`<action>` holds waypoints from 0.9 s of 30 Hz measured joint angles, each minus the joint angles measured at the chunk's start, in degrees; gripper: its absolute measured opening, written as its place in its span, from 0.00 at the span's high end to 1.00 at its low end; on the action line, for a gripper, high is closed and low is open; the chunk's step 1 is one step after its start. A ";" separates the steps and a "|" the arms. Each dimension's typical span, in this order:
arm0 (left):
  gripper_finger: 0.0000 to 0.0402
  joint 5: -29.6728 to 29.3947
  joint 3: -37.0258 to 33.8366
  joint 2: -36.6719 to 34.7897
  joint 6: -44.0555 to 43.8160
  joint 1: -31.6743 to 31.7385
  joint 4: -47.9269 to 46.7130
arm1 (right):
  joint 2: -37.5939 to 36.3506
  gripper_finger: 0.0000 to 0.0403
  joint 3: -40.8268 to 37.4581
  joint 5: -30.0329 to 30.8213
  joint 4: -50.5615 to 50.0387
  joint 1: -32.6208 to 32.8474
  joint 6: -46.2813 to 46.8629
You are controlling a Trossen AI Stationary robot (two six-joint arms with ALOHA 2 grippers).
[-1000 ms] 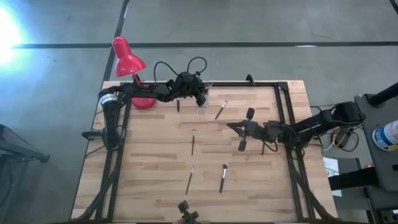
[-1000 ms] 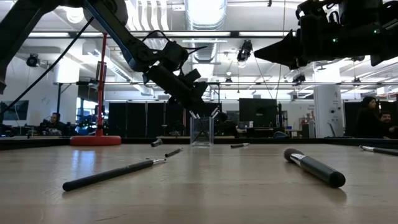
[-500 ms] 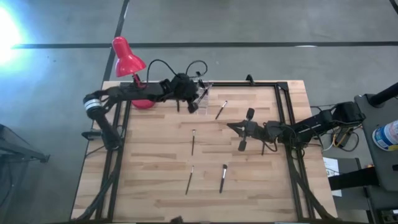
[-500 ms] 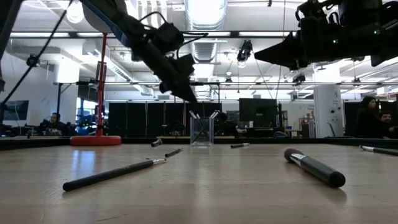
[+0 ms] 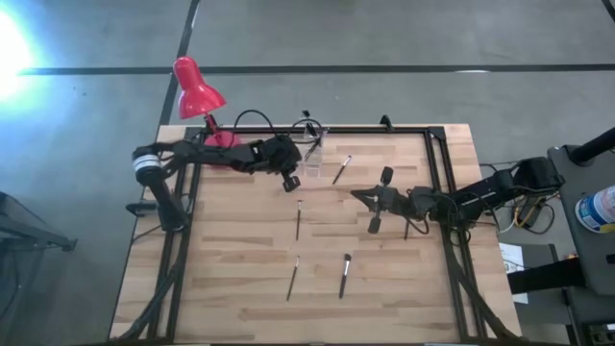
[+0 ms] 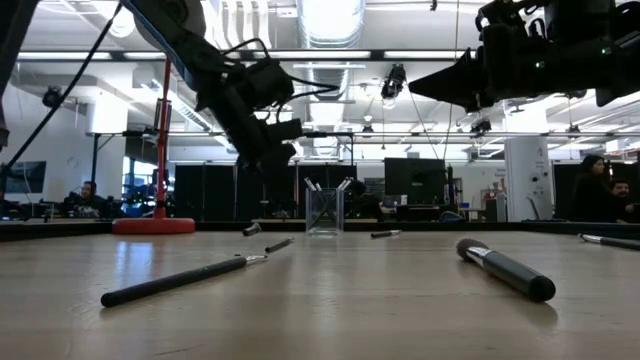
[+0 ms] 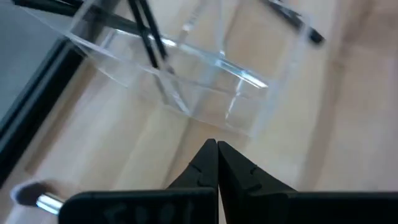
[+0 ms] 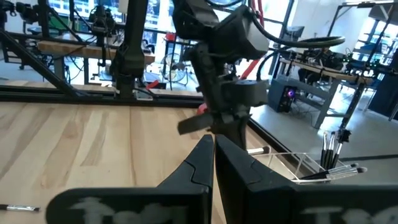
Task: Put items in baskets/containers
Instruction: Adjust the transparent organizer on the table
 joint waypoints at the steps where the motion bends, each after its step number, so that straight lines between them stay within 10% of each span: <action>1: 1.00 0.07 0.00 0.40 -0.12 0.06 1.23 | 0.00 0.98 0.00 -0.03 0.00 0.00 -0.10; 27: 1.00 1.71 0.13 0.33 -1.57 -0.45 4.45 | 0.00 0.98 0.00 -0.21 -2.24 0.00 0.14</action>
